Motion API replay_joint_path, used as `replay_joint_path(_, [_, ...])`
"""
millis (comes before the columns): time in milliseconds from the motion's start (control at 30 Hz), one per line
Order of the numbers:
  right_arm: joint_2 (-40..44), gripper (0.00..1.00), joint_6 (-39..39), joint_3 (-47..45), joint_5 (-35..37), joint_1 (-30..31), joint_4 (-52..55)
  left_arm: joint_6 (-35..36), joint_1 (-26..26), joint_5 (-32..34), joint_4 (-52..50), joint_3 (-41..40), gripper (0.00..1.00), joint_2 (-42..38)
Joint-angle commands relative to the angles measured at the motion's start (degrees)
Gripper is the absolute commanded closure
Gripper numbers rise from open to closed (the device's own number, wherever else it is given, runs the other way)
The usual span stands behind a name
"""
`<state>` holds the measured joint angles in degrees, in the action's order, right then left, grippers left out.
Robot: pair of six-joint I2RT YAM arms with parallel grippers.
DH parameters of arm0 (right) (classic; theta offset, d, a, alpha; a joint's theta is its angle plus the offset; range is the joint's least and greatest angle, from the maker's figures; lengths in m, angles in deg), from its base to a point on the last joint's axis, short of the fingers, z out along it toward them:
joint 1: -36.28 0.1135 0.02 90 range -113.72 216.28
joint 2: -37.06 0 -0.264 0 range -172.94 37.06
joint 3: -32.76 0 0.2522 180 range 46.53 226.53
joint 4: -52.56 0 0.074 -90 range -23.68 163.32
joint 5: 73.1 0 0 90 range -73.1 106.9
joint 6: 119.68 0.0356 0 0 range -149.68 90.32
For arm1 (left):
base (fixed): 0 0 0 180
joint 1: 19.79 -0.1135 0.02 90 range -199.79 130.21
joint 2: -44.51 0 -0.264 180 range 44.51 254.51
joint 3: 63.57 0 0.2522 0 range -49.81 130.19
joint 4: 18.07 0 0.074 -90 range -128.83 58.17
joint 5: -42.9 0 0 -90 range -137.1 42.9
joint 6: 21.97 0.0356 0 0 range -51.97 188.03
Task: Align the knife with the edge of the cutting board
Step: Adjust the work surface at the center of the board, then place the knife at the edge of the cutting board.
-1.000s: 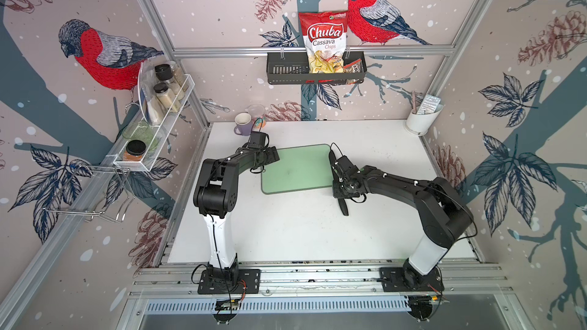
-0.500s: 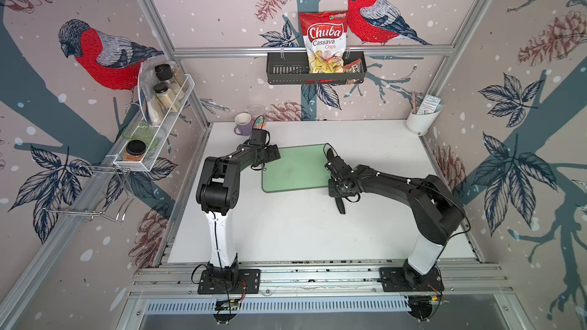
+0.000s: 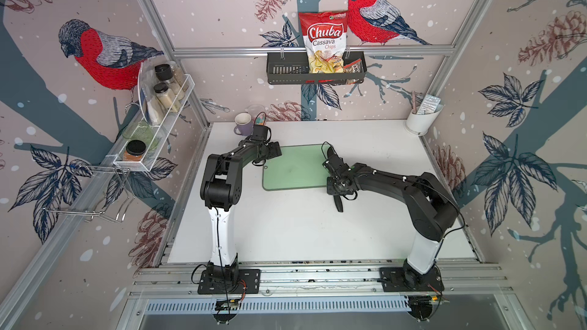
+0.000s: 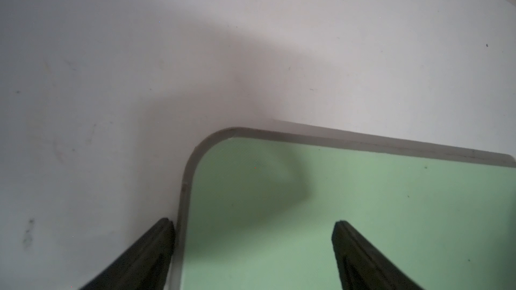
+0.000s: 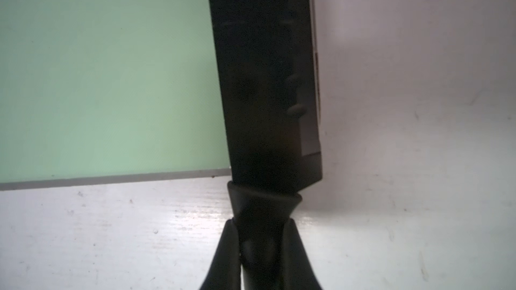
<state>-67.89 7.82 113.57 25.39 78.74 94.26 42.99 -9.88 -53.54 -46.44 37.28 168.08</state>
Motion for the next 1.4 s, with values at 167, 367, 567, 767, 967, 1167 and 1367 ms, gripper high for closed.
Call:
replay_joint_path(167, [-0.2, 1.0, 2.7, 1.3, 1.6, 0.1, 1.1, 0.9, -0.2, -3.6, -8.5, 2.2, 0.09, 2.5])
replay_joint_path(367, [-0.1, 1.0, 4.1, 1.2, 2.6, 0.1, 1.1, 1.5, -0.2, -3.3, -8.8, 3.0, 0.08, 2.8])
replay_joint_path(567, [-1.1, 1.0, 5.3, 1.8, 2.1, 0.2, 1.0, 2.0, -0.2, -3.1, -9.5, 3.8, 0.08, 3.1])
replay_joint_path(767, [-1.2, 1.0, 6.4, 1.5, 2.3, 0.3, 1.1, 2.2, -0.2, -2.9, -9.8, 3.7, 0.07, 3.1])
replay_joint_path(967, [-1.5, 1.0, 6.5, 1.2, 1.7, 0.7, 1.7, 2.3, -0.3, -2.8, -9.7, 3.5, 0.07, 3.0])
replay_joint_path(1167, [-0.7, 1.0, 6.2, -0.1, 2.4, 1.6, 2.4, 2.2, -0.3, -2.8, -9.1, 2.7, 0.07, 2.4])
replay_joint_path(1367, [-2.0, 1.0, 5.8, 0.1, 1.9, 1.3, 2.5, 2.2, -0.3, -2.7, -9.0, 2.8, 0.06, 2.5])
